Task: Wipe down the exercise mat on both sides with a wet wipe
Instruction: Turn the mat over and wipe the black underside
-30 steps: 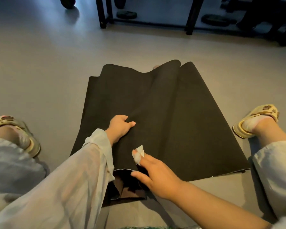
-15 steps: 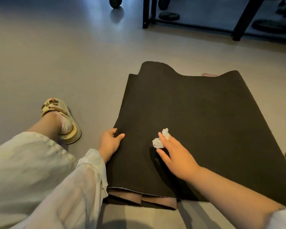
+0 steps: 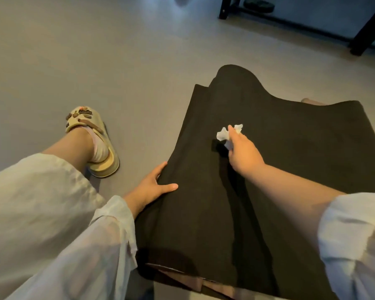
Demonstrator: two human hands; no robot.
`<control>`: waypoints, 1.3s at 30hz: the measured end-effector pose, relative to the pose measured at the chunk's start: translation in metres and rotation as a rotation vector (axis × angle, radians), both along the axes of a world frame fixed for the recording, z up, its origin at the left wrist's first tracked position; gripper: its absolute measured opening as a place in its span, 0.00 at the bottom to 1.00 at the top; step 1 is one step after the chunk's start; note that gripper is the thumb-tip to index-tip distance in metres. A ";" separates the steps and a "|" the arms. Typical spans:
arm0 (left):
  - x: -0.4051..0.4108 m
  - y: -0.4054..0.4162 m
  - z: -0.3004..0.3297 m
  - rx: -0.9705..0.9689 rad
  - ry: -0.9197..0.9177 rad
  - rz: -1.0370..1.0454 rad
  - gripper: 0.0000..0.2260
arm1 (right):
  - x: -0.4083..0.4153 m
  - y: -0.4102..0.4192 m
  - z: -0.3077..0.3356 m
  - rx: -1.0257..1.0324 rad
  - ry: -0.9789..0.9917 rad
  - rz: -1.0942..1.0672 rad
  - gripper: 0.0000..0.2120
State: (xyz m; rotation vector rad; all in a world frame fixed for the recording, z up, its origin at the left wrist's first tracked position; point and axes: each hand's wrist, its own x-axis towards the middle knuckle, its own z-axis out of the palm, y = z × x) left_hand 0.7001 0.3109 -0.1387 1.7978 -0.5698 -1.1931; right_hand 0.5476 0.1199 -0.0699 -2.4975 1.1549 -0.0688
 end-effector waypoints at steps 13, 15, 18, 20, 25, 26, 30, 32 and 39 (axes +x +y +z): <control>-0.004 0.006 -0.043 -0.089 -0.141 0.154 0.37 | 0.092 -0.060 -0.017 -0.274 0.149 0.151 0.19; -0.003 0.005 -0.045 -0.090 -0.145 0.153 0.37 | 0.099 -0.056 -0.030 -0.100 0.117 0.164 0.20; -0.002 0.004 -0.047 -0.088 -0.139 0.149 0.37 | 0.094 -0.036 -0.049 -0.050 0.112 0.216 0.21; -0.001 0.003 -0.046 -0.089 -0.133 0.145 0.37 | 0.083 -0.017 -0.057 -0.049 0.116 0.284 0.21; -0.002 0.006 -0.043 -0.093 -0.201 0.121 0.37 | 0.055 0.031 -0.063 -0.048 0.162 0.504 0.22; -0.002 0.006 -0.042 -0.099 -0.215 0.115 0.37 | 0.050 0.040 -0.062 -0.035 0.170 0.538 0.22; -0.005 0.010 -0.035 -0.106 -0.324 0.056 0.37 | 0.025 0.085 -0.061 -0.012 0.205 0.675 0.23; -0.001 0.011 -0.031 -0.093 -0.365 -0.048 0.38 | 0.013 0.104 -0.059 0.028 0.193 0.688 0.23; 0.012 0.011 -0.001 -0.032 -0.336 -0.137 0.32 | -0.023 0.148 -0.053 0.192 0.107 0.679 0.22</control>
